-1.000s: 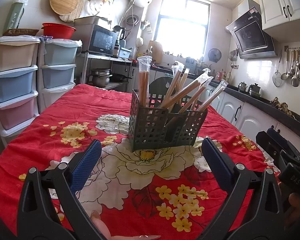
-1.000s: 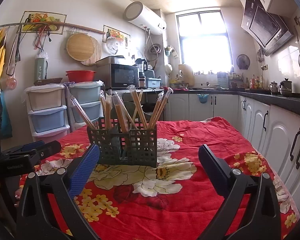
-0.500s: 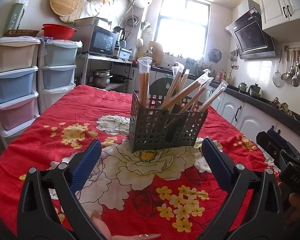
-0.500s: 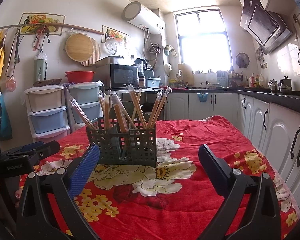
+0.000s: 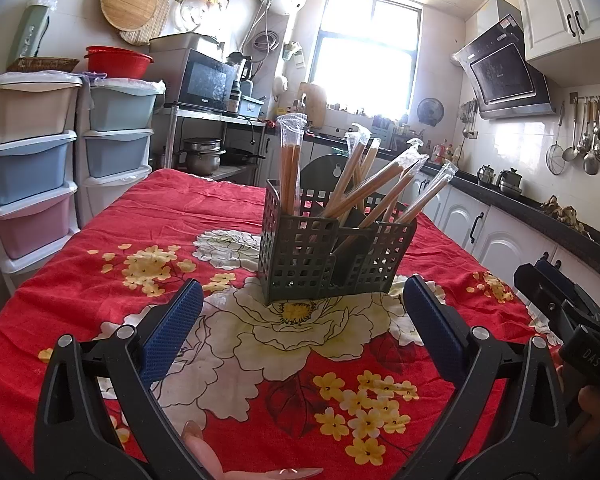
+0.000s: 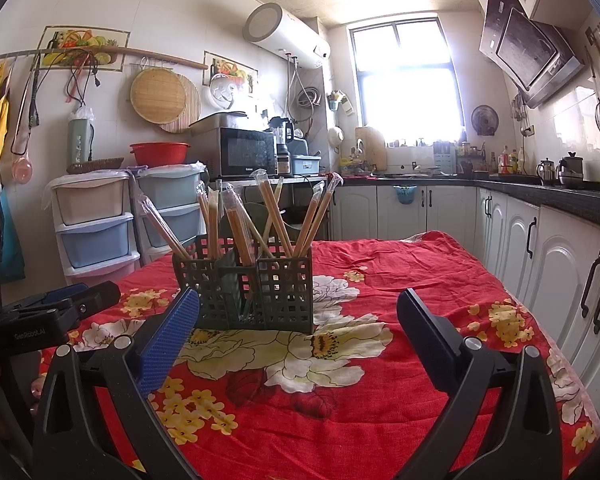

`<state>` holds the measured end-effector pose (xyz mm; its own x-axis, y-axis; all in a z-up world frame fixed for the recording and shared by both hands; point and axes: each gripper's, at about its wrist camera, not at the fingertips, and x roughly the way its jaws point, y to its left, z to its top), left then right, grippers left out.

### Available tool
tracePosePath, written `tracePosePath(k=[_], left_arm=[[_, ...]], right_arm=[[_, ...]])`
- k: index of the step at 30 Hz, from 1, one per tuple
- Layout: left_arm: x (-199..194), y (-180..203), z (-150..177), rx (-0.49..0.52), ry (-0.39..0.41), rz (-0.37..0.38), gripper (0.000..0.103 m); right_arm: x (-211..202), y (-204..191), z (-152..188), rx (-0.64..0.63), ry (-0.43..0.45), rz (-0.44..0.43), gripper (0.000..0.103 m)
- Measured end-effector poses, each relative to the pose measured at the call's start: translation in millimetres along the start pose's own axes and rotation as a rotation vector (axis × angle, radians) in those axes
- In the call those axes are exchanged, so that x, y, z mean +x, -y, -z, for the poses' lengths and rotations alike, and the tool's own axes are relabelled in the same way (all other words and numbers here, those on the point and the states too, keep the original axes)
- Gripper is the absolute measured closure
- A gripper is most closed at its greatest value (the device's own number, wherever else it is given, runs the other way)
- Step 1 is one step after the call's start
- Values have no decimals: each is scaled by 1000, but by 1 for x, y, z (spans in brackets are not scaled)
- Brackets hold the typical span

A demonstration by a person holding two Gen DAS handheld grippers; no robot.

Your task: Organize utensils

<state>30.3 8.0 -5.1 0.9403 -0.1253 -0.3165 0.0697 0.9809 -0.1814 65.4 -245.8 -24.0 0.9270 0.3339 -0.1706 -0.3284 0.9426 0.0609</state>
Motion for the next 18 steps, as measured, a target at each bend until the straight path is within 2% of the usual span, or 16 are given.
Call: tracePosePath(k=[13, 18], left_arm=[[2, -1, 0, 1, -2, 23, 11], [6, -1, 1, -3, -24, 7, 11]], right_arm=[[-1, 0, 1, 3, 0, 4, 7], [-2, 0, 0, 10, 0, 19, 7]])
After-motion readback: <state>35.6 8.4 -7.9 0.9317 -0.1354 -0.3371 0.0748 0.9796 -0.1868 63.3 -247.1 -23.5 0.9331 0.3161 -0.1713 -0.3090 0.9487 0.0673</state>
